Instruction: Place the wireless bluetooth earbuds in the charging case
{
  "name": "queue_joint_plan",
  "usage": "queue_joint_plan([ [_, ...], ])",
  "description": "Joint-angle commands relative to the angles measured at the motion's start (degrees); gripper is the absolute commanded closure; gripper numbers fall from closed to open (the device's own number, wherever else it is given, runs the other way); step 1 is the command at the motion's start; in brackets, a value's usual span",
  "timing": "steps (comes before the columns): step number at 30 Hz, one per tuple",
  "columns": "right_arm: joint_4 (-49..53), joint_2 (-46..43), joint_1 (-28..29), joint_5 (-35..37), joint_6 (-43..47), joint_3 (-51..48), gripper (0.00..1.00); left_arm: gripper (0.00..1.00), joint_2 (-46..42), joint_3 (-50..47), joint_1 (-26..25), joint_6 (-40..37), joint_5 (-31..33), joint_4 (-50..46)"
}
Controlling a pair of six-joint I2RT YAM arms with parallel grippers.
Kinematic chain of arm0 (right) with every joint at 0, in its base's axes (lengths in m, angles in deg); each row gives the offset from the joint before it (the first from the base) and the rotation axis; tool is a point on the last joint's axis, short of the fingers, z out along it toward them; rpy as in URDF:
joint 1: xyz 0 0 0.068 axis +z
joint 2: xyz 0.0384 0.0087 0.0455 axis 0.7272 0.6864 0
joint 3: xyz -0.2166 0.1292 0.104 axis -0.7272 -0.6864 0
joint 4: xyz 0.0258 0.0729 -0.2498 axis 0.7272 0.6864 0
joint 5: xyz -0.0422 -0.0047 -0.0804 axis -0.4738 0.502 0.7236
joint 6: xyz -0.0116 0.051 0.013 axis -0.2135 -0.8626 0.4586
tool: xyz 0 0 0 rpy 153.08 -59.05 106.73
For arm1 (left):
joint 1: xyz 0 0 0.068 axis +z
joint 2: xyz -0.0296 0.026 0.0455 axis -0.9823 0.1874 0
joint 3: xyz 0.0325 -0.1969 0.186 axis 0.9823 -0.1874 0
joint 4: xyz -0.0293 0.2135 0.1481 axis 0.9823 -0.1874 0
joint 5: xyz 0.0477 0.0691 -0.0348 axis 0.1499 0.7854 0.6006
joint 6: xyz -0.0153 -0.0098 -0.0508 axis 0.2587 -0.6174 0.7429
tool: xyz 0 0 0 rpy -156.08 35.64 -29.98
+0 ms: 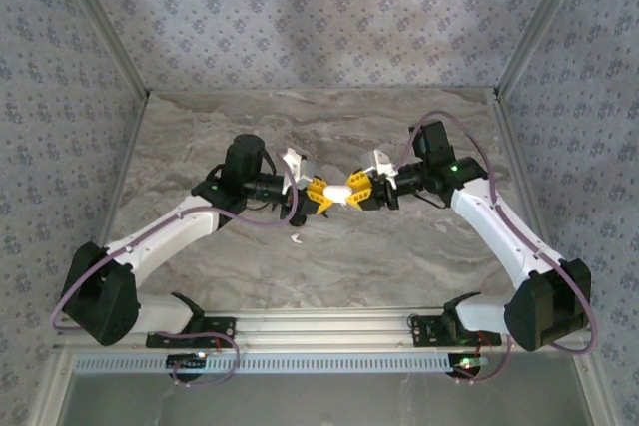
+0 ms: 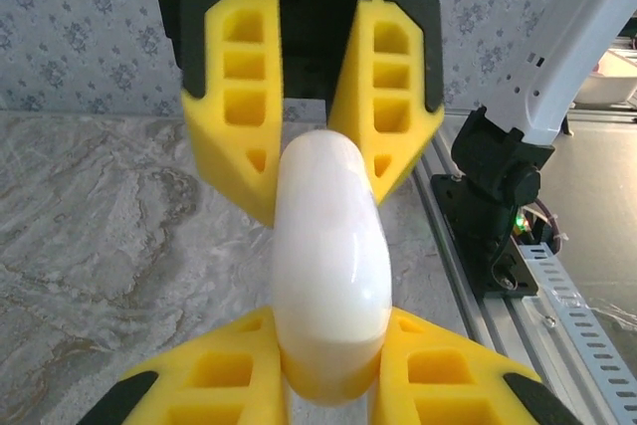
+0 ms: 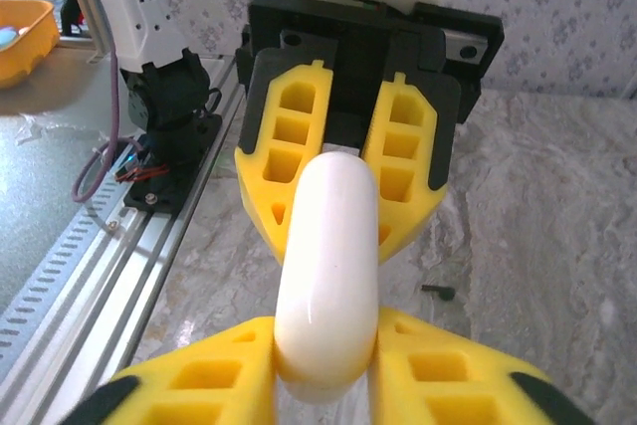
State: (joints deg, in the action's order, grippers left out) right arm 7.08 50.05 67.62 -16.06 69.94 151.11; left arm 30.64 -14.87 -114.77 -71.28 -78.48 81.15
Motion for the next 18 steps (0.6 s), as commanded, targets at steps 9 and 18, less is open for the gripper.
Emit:
queue_joint_plan([
  [9, -2.3, -3.5, 3.5, 8.6, -7.0, 0.4, 0.56, 0.84, -3.0, 0.2, -0.6, -5.5, 5.0, -4.3],
  [18, -3.5, -0.8, 4.9, 10.4, -9.9, 2.3, 0.55, 0.86, -3.0, 0.2, -0.9, -6.9, 5.8, -5.2],
])
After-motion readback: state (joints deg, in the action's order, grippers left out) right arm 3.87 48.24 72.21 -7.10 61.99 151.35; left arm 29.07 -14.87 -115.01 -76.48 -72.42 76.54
